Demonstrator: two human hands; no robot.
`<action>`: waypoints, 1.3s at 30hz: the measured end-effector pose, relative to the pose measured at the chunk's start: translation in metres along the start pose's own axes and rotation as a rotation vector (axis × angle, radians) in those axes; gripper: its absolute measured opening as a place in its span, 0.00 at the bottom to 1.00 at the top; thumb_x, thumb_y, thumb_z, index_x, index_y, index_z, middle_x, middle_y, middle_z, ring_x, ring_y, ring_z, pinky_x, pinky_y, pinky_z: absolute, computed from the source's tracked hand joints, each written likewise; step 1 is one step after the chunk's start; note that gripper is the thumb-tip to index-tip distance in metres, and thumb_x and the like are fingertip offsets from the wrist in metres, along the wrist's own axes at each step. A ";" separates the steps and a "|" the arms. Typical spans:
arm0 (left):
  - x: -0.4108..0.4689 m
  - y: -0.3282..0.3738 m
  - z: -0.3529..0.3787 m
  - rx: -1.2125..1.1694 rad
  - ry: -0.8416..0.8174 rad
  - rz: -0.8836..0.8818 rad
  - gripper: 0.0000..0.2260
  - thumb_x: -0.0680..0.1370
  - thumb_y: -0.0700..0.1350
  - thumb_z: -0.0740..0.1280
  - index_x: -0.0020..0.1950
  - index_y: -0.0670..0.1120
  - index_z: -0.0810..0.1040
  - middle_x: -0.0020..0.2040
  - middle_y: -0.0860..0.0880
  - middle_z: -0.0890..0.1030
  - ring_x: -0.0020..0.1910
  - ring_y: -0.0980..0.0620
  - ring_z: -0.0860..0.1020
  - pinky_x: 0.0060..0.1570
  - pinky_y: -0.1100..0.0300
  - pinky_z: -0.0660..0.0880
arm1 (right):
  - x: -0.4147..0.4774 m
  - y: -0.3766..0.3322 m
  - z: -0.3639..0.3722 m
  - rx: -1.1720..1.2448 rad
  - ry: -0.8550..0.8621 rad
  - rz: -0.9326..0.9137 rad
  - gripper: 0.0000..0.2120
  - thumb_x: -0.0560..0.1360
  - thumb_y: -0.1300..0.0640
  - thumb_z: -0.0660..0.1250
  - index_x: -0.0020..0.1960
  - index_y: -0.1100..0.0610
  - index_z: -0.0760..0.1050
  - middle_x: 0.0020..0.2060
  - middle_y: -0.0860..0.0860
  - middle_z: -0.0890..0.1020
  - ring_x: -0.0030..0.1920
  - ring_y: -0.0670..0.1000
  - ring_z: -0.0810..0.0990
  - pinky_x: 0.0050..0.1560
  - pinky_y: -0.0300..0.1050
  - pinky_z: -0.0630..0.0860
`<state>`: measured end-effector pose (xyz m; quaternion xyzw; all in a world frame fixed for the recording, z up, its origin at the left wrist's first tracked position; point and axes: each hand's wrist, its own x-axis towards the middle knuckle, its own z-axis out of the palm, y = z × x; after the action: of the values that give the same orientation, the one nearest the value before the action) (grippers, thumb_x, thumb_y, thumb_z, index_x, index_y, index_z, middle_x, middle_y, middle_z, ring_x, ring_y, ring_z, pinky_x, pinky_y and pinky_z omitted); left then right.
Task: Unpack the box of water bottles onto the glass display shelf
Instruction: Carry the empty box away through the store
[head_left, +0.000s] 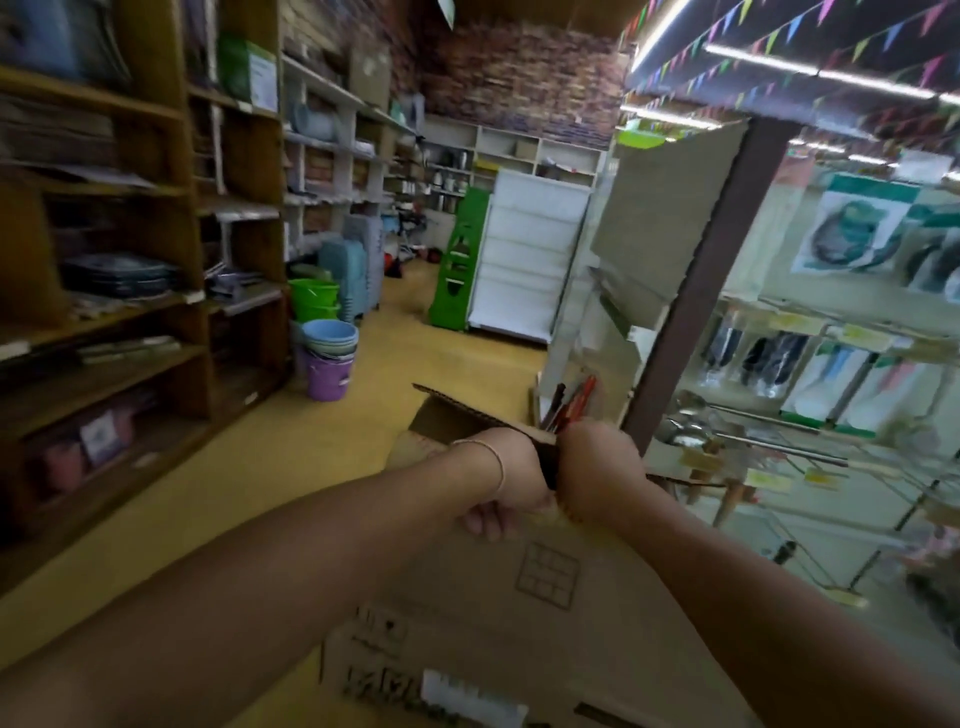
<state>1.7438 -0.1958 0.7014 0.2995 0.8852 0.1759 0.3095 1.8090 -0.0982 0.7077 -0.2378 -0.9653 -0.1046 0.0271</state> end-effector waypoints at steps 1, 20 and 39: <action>-0.004 -0.015 -0.012 -0.010 0.026 0.002 0.17 0.80 0.53 0.63 0.61 0.44 0.79 0.28 0.48 0.81 0.24 0.51 0.78 0.33 0.58 0.77 | 0.007 -0.018 -0.007 0.000 0.009 -0.025 0.03 0.72 0.60 0.70 0.46 0.54 0.78 0.42 0.51 0.76 0.50 0.54 0.77 0.43 0.45 0.73; -0.084 -0.253 -0.160 -0.140 0.239 -0.289 0.12 0.81 0.52 0.62 0.51 0.43 0.75 0.26 0.47 0.79 0.24 0.51 0.76 0.28 0.62 0.73 | 0.075 -0.309 -0.081 0.062 0.173 -0.356 0.06 0.75 0.57 0.69 0.41 0.53 0.73 0.35 0.49 0.70 0.44 0.52 0.73 0.39 0.44 0.70; -0.043 -0.358 -0.221 -0.307 0.270 -0.520 0.20 0.83 0.55 0.59 0.41 0.40 0.74 0.29 0.46 0.80 0.30 0.50 0.78 0.31 0.60 0.73 | 0.149 -0.428 -0.083 0.058 0.229 -0.497 0.07 0.77 0.58 0.66 0.55 0.57 0.78 0.50 0.54 0.79 0.57 0.56 0.76 0.52 0.49 0.78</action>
<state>1.4753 -0.5229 0.7079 -0.0125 0.9282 0.2604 0.2655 1.4787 -0.4188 0.7230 0.0207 -0.9873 -0.1066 0.1161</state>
